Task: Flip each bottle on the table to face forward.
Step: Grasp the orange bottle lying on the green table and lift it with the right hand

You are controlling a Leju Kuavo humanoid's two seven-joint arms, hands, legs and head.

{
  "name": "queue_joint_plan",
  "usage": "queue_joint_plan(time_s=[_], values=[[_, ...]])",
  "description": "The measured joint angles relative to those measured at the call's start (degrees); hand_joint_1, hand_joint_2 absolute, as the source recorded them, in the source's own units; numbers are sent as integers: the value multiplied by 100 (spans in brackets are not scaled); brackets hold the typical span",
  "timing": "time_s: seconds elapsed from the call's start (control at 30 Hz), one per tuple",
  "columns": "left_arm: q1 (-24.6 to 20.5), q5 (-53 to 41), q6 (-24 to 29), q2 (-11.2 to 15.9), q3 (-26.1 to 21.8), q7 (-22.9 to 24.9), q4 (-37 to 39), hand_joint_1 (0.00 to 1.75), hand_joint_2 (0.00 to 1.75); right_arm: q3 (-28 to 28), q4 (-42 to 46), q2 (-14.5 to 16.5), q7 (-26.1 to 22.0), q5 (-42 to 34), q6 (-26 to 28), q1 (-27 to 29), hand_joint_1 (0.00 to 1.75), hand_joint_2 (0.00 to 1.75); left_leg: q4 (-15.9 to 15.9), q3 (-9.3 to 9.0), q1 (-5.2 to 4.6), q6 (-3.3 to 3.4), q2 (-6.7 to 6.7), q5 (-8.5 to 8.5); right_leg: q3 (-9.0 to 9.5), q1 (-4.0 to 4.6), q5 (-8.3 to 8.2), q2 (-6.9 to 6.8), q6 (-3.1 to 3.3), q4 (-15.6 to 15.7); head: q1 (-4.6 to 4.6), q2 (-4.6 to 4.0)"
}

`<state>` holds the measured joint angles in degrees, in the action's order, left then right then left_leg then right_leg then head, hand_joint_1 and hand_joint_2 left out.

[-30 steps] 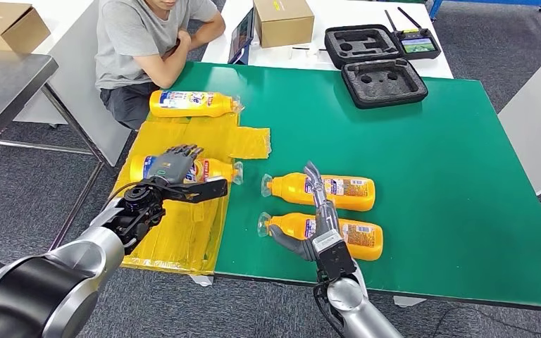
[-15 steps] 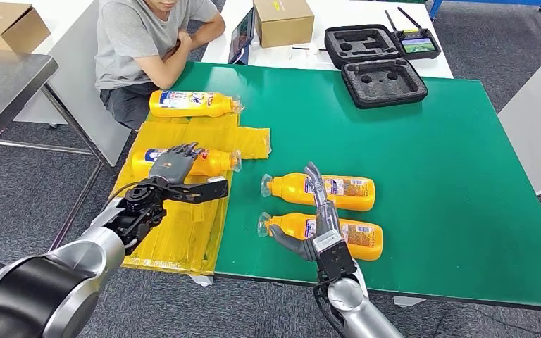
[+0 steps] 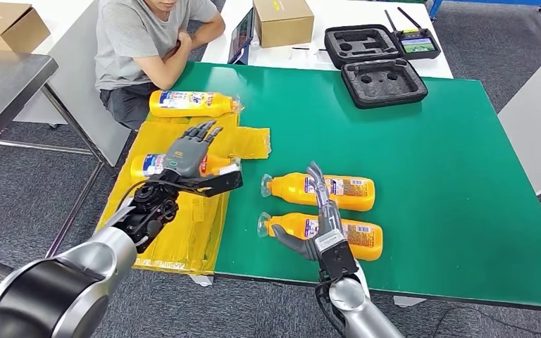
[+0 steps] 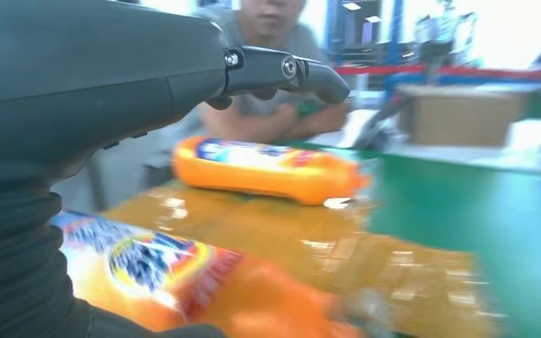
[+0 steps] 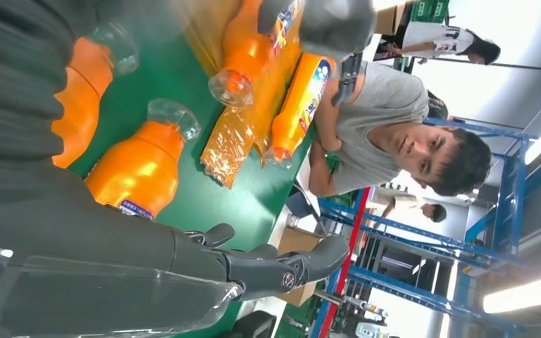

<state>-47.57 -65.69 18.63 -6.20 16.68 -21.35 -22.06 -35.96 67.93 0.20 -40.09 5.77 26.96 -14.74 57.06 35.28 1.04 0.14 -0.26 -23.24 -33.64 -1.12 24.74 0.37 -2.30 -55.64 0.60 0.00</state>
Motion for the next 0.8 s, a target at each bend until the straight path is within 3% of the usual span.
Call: queue_joint_plan(time_s=[0.2, 0.4, 0.57, 0.73, 0.8], values=[[675, 1140, -1065, -40, -74, -1233, -1094, 0, 175, 72, 1, -24, 0, 79, -16, 26, 0, 175, 0, 0, 0, 0, 1, -1, -1, 0, 0, 1, 0, 0, 0, -1], [1261, 2294, -1768, -11, -65, -1739, -2261, 0, 175, 45, 5, -112, 0, 381, 470, 32, 0, 175, -1, 1, 0, 0, 1, -1, 0, 0, 1, 0, 0, 1, -1, 0], [1830, 4205, -2333, 24, -41, -1879, -3153, 0, 175, 213, -220, -240, 0, 2379, 1241, 116, 0, 175, -1, 1, 0, 0, 0, -2, 0, 0, 1, -1, 0, 2, -1, 0], [2143, 4593, -2480, 76, 2, -1882, -3634, 0, 175, 478, -391, -267, 18, 2954, 1280, 201, 0, 175, -1, 1, 0, 0, -1, -3, -1, 0, 1, -1, 1, 2, 0, -1], [2240, 4930, -2622, 106, 35, -1882, -3816, 0, 175, 661, -452, -262, 119, 3614, 1282, 255, 0, 175, -1, 0, 0, 0, 0, -3, -1, 0, 1, -1, 1, 2, 1, -1]])
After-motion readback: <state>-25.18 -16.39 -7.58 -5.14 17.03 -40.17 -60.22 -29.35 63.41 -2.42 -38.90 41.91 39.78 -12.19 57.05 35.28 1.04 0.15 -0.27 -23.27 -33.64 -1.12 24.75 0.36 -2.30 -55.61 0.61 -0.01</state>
